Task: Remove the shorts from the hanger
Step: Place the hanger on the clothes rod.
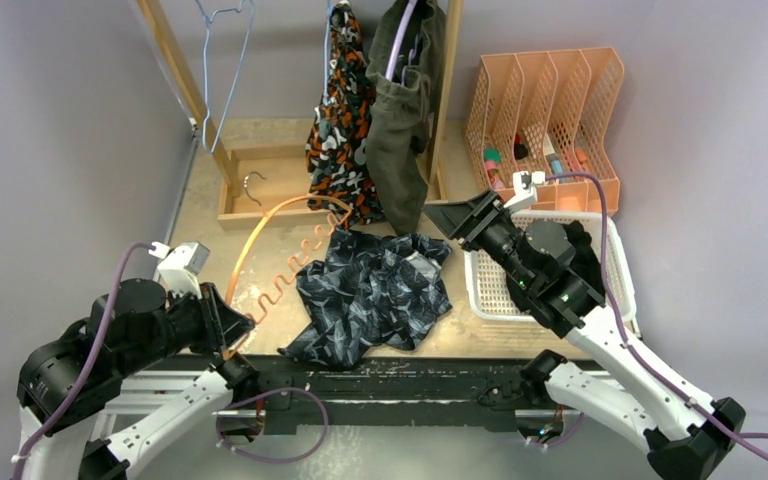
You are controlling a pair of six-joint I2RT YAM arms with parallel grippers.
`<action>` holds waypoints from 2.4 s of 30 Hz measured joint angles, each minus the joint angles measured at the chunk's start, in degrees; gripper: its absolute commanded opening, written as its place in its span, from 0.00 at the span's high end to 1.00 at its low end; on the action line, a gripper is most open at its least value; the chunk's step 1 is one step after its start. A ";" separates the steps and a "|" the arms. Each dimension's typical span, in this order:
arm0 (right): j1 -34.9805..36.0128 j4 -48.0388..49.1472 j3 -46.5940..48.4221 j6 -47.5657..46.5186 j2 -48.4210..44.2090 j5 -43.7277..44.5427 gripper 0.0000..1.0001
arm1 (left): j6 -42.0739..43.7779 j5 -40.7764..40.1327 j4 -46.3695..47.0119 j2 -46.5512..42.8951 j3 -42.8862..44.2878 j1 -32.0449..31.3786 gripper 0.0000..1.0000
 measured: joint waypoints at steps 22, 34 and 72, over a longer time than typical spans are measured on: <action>0.00 0.31 -2.25 0.15 -1.51 1.14 0.37 | 2.89 -5.35 -4.83 12.52 8.70 7.85 1.00; 0.00 -0.04 -2.80 -0.39 -0.90 1.36 0.34 | 13.38 -8.57 5.88 21.24 14.78 11.34 1.00; -0.02 -3.02 -0.33 -8.50 3.04 1.38 0.12 | 26.62 -25.70 18.01 53.46 43.54 11.41 1.00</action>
